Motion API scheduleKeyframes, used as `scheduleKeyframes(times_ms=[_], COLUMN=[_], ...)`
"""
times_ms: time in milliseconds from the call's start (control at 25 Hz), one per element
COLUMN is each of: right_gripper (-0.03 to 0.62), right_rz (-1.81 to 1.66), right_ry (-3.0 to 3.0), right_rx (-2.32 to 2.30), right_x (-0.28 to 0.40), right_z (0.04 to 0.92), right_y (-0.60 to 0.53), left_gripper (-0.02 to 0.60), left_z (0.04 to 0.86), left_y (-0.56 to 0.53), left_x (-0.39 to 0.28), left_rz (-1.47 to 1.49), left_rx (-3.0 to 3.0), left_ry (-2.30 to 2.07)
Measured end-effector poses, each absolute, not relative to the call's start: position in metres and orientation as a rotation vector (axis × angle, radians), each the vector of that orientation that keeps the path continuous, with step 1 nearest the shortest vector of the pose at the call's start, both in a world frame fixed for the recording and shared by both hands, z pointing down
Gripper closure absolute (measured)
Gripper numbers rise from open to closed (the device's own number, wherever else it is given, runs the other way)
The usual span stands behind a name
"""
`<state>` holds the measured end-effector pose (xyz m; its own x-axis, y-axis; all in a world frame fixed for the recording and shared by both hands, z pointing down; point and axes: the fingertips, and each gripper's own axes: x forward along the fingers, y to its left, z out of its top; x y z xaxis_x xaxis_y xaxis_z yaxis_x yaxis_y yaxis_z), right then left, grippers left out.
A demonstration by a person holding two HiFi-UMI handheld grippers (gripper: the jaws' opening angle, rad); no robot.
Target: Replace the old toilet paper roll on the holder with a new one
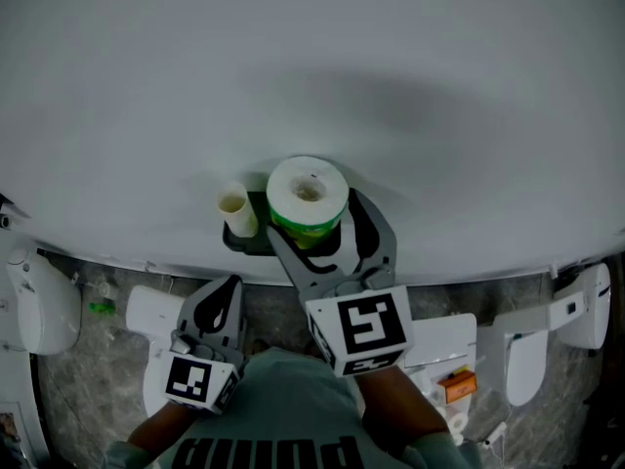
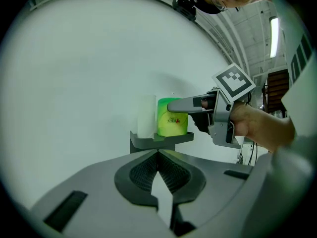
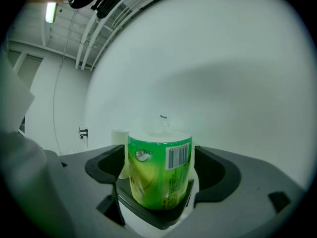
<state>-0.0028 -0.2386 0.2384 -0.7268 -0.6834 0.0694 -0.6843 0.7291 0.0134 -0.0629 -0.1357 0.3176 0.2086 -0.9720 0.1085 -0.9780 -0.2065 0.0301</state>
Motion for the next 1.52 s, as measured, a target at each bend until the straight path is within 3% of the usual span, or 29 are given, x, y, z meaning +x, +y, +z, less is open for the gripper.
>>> scheduleKeyframes(times_ms=[880,1520], right_gripper=[0.175,0.180], right_rz=[-0.080,0.091], right_ry=[-2.877,-2.986], right_rx=[1.123,1.302], right_x=[-0.006,0.057], right_z=[0.223,0.203], right_y=[-0.244,-0.228], left_gripper=[0.578,0.578], left_z=[0.323,0.348], left_y=[-0.134,-0.137], left_x=[-0.060,-0.034], left_rz=[0.074,0.161], left_rx=[2.366,2.413], left_ry=[-1.918,-1.763])
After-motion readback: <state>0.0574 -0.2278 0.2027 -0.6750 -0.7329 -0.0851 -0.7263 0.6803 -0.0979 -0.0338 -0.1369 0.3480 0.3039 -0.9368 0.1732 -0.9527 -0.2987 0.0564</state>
